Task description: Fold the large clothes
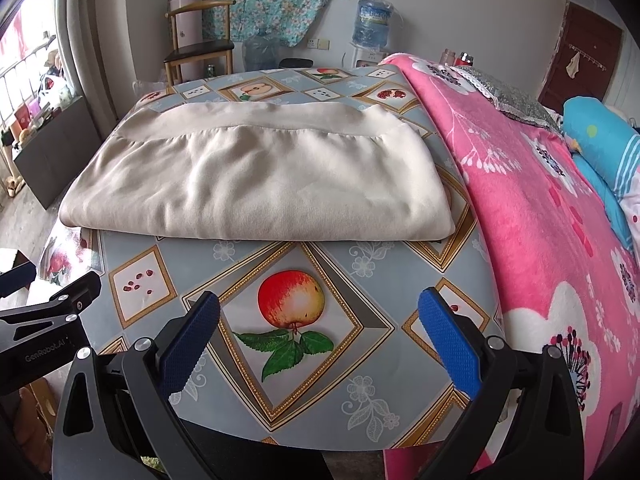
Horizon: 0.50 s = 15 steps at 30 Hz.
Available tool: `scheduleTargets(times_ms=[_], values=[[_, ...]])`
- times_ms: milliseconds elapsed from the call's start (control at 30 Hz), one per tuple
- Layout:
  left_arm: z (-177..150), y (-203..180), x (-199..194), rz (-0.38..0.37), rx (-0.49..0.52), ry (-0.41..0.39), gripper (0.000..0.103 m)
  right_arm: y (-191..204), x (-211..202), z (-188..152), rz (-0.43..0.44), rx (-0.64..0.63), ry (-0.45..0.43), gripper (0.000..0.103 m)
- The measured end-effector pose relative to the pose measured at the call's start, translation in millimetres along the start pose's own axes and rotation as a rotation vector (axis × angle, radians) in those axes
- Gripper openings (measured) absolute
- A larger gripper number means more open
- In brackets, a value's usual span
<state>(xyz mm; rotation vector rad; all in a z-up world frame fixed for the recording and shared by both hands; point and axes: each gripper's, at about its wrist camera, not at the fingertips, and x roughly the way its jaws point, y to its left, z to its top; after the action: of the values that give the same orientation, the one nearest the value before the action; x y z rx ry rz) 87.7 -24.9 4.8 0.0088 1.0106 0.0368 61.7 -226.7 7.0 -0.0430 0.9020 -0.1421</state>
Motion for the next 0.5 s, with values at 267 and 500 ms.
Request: scheduleTargets(times_ms=[267,500], values=[[-0.2,0.0,-0.2,-0.003,0.001,-0.001,0.095,-1.2,0.6,0.3,-0.003,-0.004,0.001,0.097],[2.6,-1.9,-2.7,-0.010,0.001,-0.005,0.095,-1.1,0.7,0.7,-0.002,-0.006,0.000,0.097]])
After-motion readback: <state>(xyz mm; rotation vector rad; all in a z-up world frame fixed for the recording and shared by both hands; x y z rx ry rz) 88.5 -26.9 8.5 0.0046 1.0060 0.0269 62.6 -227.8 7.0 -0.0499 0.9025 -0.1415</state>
